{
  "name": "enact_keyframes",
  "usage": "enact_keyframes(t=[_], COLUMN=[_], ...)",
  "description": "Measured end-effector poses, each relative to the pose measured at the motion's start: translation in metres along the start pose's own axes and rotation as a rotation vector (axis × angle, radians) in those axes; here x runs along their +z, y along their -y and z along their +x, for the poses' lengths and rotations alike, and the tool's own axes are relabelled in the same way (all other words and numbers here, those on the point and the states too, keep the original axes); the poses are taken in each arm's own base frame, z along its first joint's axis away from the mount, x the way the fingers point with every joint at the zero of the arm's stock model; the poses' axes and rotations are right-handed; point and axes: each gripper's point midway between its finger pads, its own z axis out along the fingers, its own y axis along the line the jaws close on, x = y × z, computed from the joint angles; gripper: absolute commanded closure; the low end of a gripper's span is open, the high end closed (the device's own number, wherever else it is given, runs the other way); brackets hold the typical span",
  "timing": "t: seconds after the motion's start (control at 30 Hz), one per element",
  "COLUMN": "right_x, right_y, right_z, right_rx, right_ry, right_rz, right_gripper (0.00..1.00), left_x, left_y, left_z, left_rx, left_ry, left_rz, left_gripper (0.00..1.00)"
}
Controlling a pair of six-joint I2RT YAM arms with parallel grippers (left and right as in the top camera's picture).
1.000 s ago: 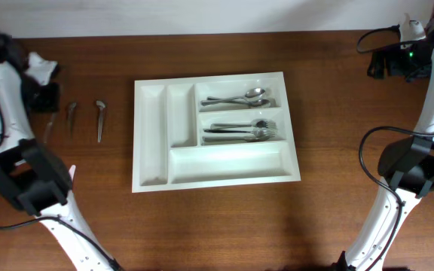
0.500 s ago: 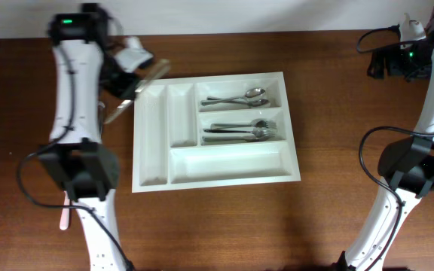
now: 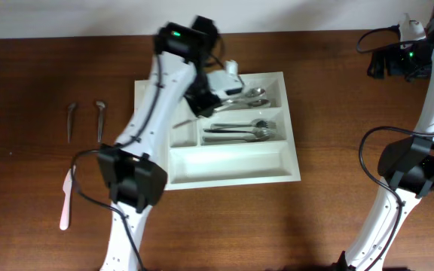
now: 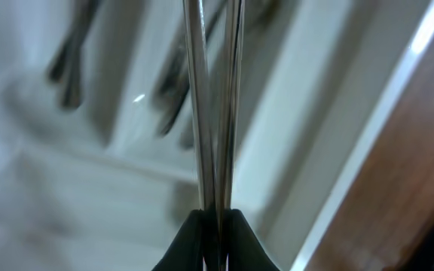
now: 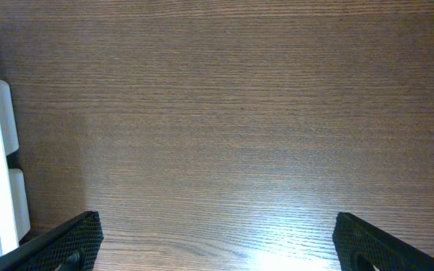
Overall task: Pack container
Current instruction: 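Lift the tongs and carry them right over the tray, then lower the tongs into the bottom long compartment and release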
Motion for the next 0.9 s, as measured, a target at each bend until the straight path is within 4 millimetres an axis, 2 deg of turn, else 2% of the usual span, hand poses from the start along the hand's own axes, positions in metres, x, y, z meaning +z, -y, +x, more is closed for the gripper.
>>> enact_keyframes(t=[0.1,0.2,0.27,0.37,0.5,0.6,0.9], right_x=[0.0,0.0,0.0,0.0,0.0,0.0,0.0], right_y=[0.0,0.0,0.0,0.0,0.0,0.0,0.0], right_z=[0.0,0.0,0.0,0.0,0.0,0.0,0.0], right_rx=[0.0,0.0,0.0,0.0,0.0,0.0,0.0], right_ry=[0.0,0.0,0.0,0.0,0.0,0.0,0.0], right_rz=[0.0,0.0,0.0,0.0,0.0,0.0,0.0], right_gripper=[0.01,0.01,0.01,0.01,0.01,0.01,0.01], left_x=[0.005,0.017,0.03,0.053,0.07,0.074,0.076], left_y=[0.02,0.04,0.052,0.066,0.076,0.079,0.085], left_z=[-0.014,-0.02,-0.016,-0.001,0.015,0.019,0.004], left_rx=[0.034,0.061,0.072,0.085,0.082,0.081,0.172], left_ry=[-0.007,-0.039,-0.086,-0.19,-0.268,-0.28,-0.192], left_rz=[0.012,0.041,0.071,0.107,0.153,0.172,0.222], left_gripper=[0.98,0.98,0.98,0.98,0.98,0.98,0.98])
